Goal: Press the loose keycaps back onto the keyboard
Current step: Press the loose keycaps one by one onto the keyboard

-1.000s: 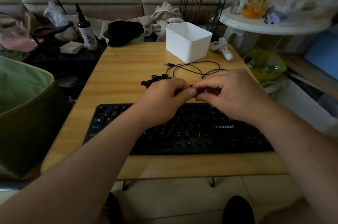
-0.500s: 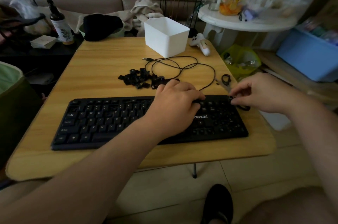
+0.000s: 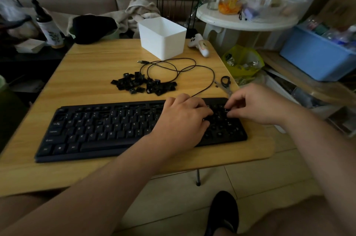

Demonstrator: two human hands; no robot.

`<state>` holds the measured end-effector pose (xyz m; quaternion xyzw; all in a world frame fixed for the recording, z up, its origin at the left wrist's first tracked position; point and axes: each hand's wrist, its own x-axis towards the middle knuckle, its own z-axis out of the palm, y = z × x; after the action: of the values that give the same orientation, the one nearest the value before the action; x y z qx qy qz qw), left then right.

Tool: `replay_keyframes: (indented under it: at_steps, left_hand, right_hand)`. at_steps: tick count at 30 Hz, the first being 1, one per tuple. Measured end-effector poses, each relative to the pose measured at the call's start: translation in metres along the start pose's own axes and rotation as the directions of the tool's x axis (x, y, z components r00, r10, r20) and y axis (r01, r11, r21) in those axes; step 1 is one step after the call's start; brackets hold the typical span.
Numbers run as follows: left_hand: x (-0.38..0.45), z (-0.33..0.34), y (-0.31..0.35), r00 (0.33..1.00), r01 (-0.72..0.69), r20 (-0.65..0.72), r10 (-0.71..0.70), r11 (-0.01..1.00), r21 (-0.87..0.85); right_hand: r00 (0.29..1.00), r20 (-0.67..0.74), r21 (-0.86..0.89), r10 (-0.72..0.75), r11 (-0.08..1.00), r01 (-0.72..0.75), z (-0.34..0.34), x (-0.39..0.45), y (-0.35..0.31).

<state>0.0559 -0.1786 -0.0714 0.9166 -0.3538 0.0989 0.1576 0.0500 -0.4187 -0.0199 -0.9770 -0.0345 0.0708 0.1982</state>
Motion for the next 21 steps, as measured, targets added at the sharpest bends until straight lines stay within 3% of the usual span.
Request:
replay_keyframes:
  at_steps: [21]
  left_hand:
    - [-0.002,0.001,-0.001,1.0,0.005,0.003,-0.005,1.0,-0.013]
  right_hand:
    - [0.992,-0.062,-0.314,-0.106,0.946,0.081,0.007,0.0,-0.019]
